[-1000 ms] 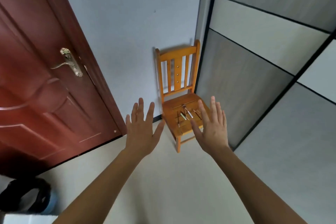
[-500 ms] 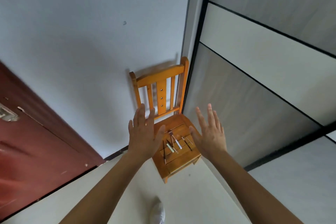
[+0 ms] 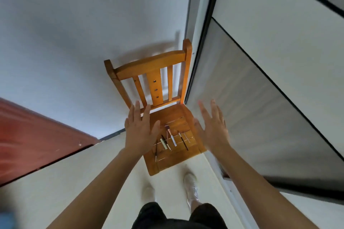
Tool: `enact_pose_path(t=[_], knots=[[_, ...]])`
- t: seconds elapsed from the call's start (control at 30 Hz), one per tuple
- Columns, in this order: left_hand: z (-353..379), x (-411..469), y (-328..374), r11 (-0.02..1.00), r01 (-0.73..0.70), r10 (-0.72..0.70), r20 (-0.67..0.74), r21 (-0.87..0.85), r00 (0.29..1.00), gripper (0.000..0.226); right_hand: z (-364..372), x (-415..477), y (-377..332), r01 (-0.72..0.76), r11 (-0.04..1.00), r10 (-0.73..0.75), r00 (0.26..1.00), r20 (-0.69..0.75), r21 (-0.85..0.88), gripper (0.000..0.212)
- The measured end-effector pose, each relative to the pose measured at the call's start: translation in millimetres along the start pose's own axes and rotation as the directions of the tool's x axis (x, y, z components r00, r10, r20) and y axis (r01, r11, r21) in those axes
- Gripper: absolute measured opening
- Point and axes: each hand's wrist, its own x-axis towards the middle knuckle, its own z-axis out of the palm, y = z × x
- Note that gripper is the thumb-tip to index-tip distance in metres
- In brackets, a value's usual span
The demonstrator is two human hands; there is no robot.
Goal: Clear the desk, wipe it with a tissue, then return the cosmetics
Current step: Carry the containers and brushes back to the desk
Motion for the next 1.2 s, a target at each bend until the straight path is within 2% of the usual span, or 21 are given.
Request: enact_pose_path(t=[0.17, 0.37, 0.57, 0.67, 0.83, 0.9, 1.07, 1.13, 1.2], knots=[[52, -10, -19, 0.975, 0.22, -0.217, 0.085, -0.017, 0.972, 0.068, 46, 31, 14, 0.103, 0.994, -0.105, 0.985, 0.135, 0.022, 0.06], [145, -2, -52, 0.92, 0.391, -0.383, 0.242, 0.015, 0.892, 0.073, 149, 43, 41, 0.103, 0.995, -0.096, 0.95, 0.297, -0.008, 0.064], [258, 7, -75, 0.838, 0.541, -0.484, 0.361, -0.07, 0.797, 0.073, 257, 51, 81, -0.064, 0.998, 0.069, 0.908, 0.412, -0.027, 0.064], [311, 10, -81, 0.797, 0.597, -0.515, 0.416, -0.091, 0.75, 0.074, 306, 53, 96, -0.116, 0.993, 0.105, 0.884, 0.456, -0.004, 0.065], [375, 21, -88, 0.763, 0.64, -0.574, 0.365, -0.086, 0.733, 0.079, 368, 56, 110, -0.184, 0.982, 0.181, 0.837, 0.516, -0.046, 0.082], [392, 27, -93, 0.76, 0.646, -0.596, 0.32, -0.072, 0.736, 0.08, 386, 58, 110, -0.184, 0.98, 0.196, 0.846, 0.496, -0.073, 0.082], [405, 33, -101, 0.769, 0.614, -0.579, 0.214, -0.178, 0.787, 0.058, 403, 62, 98, -0.059, 0.998, 0.057, 0.915, 0.399, -0.007, 0.06], [404, 32, -105, 0.777, 0.589, -0.552, 0.207, -0.225, 0.808, 0.046, 406, 65, 94, -0.024, 0.997, -0.004, 0.921, 0.389, 0.069, 0.047], [402, 32, -110, 0.77, 0.583, -0.548, 0.198, -0.26, 0.813, 0.036, 409, 68, 91, -0.051, 0.989, -0.009, 0.913, 0.407, 0.137, 0.036]])
